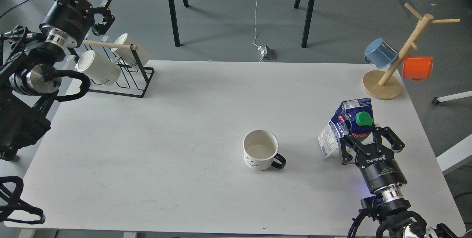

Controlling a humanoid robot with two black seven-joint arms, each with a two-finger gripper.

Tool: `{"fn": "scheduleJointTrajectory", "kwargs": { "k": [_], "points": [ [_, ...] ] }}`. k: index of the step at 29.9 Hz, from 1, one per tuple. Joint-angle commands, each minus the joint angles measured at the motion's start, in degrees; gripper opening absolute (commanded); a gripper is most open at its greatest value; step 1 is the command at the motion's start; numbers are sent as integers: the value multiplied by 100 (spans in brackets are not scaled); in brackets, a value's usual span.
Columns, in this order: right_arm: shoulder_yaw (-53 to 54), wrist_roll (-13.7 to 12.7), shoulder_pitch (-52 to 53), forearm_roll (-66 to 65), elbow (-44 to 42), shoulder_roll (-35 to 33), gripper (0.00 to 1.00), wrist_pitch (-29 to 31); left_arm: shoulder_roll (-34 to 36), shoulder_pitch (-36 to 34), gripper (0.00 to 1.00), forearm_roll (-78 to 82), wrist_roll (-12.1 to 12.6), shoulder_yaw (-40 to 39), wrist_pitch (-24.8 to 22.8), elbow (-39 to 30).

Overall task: Place cup and milk with both arms
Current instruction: 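Slide the milk carton with the right gripper beside the white mug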

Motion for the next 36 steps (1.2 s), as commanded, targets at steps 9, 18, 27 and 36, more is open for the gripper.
{"fn": "scheduleJointTrajectory", "kwargs": {
  "k": [9,18,27,36],
  "points": [
    [-614,0,23,-622,-7,544,52,0,36,39,99,9,0,7,-4,0],
    [-614,0,155,-622,-130,597,52,0,115,30,99,44,9,7,4,0],
    [-614,-9,252,-789,-437,852,69,0,106,30,99,61,0,7,101,0],
    [-597,9,243,-789,-446,852,93,0,124,-14,99,483,-9,33,92,0]
  ]
}}
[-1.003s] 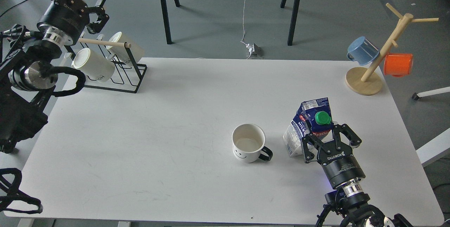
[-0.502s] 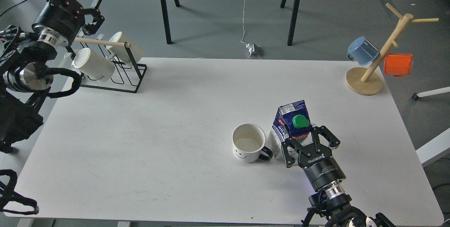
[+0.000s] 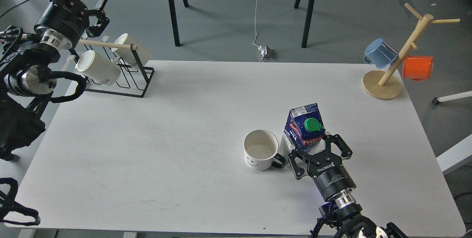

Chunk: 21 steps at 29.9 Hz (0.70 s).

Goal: Place cup and milk with both arms

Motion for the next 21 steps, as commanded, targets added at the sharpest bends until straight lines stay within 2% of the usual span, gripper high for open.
{"fn": "scheduleJointTrajectory", "kwargs": {
  "k": [1,12,21],
  "points": [
    [1,2,-15,0,-1,0,93,0,12,-34,99,171,-13,3,-8,0],
    [54,-16,-102,9,34,-193,98,0,-32,-51,99,135,-31,-32,45,0],
    [71,-16,-901,27,192,-764,98,0,-5,-51,99,109,-31,-59,27,0]
  ]
}}
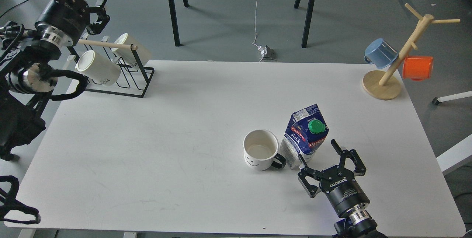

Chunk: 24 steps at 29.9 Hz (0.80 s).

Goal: Place cup and milk with both arms

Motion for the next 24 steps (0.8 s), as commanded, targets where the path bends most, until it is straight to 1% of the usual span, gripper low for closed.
{"fn": "scheduleJointTrajectory", "kwargs": {
  "k": [1,4,7,13,17,20,24],
  "points": [
    [57,0,-419,4,115,-342,98,0,11,9,99,-6,1,-7,-13,0],
    [197,0,-719,22,212,-676,98,0,-7,9,99,-14,1,-24,-13,0],
    [592,0,-921,30,379,-1018,98,0,-16,9,99,-23,-8,-33,-13,0],
    [1437,-8,-782,13,415,-1677,98,0,-42,9,100,-23,-35,-95,-4,-9],
    [1587,9,17,4,310,-2065,99,0,-86,35,100,-32,-61,-112,-4,-9],
    [1631,35,693,31,151,-2048,99,0,-182,53,99,-41,-61,-130,-13,-9],
    [1657,-35,1721,22,-173,-2100,99,0,-279,70,99,-93,-52,-139,-4,17]
  ]
}}
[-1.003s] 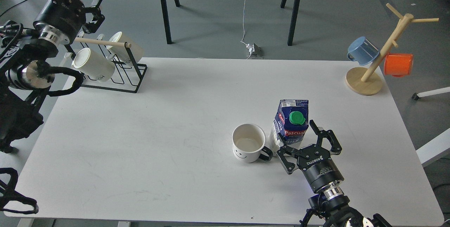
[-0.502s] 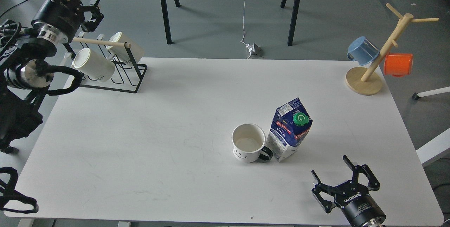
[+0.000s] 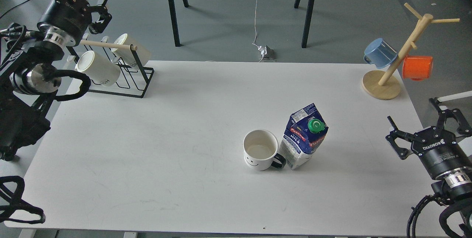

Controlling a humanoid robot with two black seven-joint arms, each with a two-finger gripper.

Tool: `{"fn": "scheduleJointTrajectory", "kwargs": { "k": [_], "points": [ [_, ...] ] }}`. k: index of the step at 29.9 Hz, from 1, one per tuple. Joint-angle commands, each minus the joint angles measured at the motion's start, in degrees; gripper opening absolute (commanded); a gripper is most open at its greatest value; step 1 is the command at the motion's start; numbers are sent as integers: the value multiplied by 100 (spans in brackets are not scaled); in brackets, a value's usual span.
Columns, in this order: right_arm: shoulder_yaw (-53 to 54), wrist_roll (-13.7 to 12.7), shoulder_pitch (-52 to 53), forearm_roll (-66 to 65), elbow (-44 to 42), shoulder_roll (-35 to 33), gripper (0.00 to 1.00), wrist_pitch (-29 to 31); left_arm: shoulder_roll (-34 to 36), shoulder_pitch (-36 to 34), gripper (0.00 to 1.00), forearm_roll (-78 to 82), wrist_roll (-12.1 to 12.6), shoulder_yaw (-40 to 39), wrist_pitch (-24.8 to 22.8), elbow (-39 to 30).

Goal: Place cup and milk with both arms

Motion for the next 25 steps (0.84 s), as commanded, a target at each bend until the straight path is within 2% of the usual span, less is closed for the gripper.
{"fn": "scheduleJointTrajectory", "kwargs": {
  "k": [1,5,10,12,17,25],
  "points": [
    [18,-61,928,-2,-330,-50,99,0,-49,26,99,-97,18,5,1,41],
    [-52,-157,1973,7,-989,-164,99,0,-101,26,100,-422,53,5,-87,427],
    [-105,-719,3502,51,-2455,-208,98,0,-374,-9,100,-642,44,14,-113,806],
    [-122,-869,4048,33,-3088,-182,99,0,-391,-9,100,-660,44,-3,-122,806],
    [-701,-774,5008,33,-4285,-77,99,0,-435,-44,100,-1089,35,5,-219,788],
    [-1072,-721,5035,51,-4278,73,99,0,-462,-202,100,-1205,53,23,-245,788]
  ]
}}
